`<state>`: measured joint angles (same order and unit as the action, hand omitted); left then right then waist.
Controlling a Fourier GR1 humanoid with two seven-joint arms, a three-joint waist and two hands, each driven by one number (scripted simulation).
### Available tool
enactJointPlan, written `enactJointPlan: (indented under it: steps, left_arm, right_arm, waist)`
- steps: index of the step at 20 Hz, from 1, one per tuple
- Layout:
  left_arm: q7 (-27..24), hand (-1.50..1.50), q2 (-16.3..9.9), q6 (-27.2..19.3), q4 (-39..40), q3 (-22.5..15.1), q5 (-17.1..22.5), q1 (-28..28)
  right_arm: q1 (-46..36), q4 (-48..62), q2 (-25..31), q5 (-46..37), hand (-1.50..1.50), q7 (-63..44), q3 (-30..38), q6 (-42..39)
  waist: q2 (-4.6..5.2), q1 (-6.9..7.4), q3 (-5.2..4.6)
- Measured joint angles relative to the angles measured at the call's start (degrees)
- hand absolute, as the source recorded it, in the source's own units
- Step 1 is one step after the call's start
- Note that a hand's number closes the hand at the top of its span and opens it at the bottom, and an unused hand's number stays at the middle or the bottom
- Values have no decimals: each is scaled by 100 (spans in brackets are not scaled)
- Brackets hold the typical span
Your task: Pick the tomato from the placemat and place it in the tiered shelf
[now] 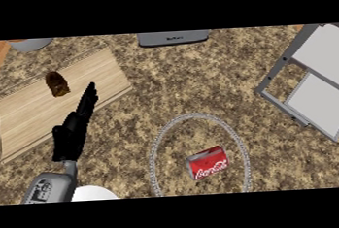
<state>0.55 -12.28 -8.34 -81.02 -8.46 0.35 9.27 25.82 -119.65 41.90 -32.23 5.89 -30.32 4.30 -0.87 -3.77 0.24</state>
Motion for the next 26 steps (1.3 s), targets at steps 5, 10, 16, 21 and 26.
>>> enactJointPlan:
  steps: [5,10,16,21,26]
  left_arm:
    - [-35,0,-29,0,-57,65,39,-118]
    - [-18,0,-52,-29,-101,102,20,-141]
    - [-45,0,-87,37,-173,96,19,-213]
    - [60,0,-79,107,-269,56,15,-171]
    - [144,0,61,69,-370,-107,-133,-162]
  right_arm:
    - [707,-664,648,1331,150,1032,1078,93]
    - [1183,-814,1009,2620,150,1703,2674,52]
    - [1539,-485,1115,4289,150,2267,4740,-451]
    - [1580,152,1259,5511,150,2362,6495,-1249]
    - [1398,707,1462,6444,150,1884,7812,-2064]
  waist:
    - [-5,-89,-6]
    - [-4,-128,-14]
    - [-2,-73,-26]
    - [20,58,-32]
    - [49,203,-32]
